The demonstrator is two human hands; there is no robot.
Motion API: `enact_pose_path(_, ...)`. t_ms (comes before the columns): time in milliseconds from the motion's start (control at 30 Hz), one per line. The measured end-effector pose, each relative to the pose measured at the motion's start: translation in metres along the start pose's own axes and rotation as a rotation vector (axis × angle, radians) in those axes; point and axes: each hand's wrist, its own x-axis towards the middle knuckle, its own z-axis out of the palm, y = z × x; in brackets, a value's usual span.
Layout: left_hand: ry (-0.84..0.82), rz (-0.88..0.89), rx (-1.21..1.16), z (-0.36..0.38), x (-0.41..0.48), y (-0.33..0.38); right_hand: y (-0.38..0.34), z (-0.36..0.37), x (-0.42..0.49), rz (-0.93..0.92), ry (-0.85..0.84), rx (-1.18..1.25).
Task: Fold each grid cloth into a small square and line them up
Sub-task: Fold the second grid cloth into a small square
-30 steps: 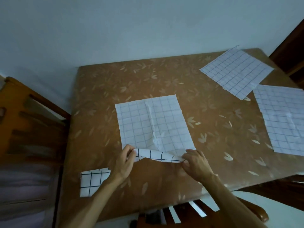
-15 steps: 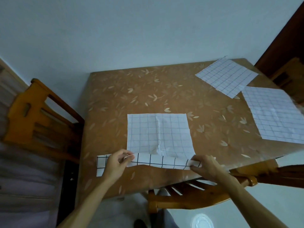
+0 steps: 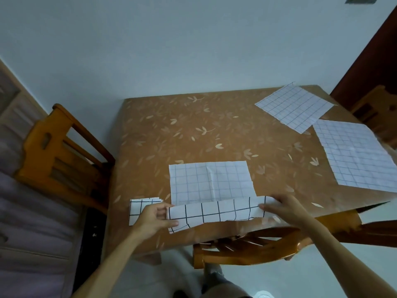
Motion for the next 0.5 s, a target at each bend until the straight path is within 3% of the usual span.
enact_pose_path(233,0.206,-0.014,-0.032,0.002,0.018,0.014,0.002,-0.024,0.032,-0.016,0.041,0.307)
enact_pose_path(400,0.332,-0.051,-0.113,0.012,0.044,0.033,0.023,-0.032,0.043,0.04,-0.203,0.52)
enact_pose_path(500,0.388,-0.098,-0.157,0.02,0.059,0.036,0.036,-0.033,0.052,0.071,-0.358,0.424)
